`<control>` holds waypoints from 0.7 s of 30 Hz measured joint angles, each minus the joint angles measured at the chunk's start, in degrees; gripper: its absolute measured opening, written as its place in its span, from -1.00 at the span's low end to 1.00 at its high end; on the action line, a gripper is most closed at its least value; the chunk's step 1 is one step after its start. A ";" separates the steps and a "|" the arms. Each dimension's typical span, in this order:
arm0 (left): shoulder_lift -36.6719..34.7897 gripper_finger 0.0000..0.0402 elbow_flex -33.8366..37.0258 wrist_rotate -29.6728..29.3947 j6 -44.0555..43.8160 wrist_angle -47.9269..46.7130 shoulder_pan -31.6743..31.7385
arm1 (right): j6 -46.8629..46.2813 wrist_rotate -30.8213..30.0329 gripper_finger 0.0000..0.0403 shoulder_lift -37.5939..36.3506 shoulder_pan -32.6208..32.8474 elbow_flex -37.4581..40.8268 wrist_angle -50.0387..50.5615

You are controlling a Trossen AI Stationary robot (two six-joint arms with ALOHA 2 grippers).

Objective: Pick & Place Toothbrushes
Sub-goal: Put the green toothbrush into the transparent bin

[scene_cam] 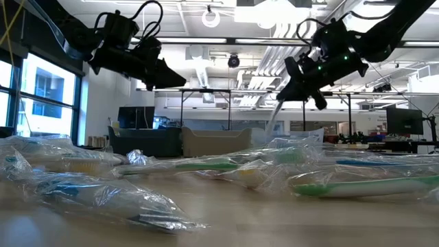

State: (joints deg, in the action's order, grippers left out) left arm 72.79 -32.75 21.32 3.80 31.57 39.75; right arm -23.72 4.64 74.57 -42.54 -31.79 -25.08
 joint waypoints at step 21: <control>0.02 -0.38 -0.02 0.17 -2.65 -0.44 0.00 | -5.68 -0.28 -0.26 4.25 -2.43 -0.02 4.44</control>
State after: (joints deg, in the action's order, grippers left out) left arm 72.82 -32.77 21.50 1.15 31.13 39.75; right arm -29.40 4.36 78.83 -44.98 -31.81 -20.64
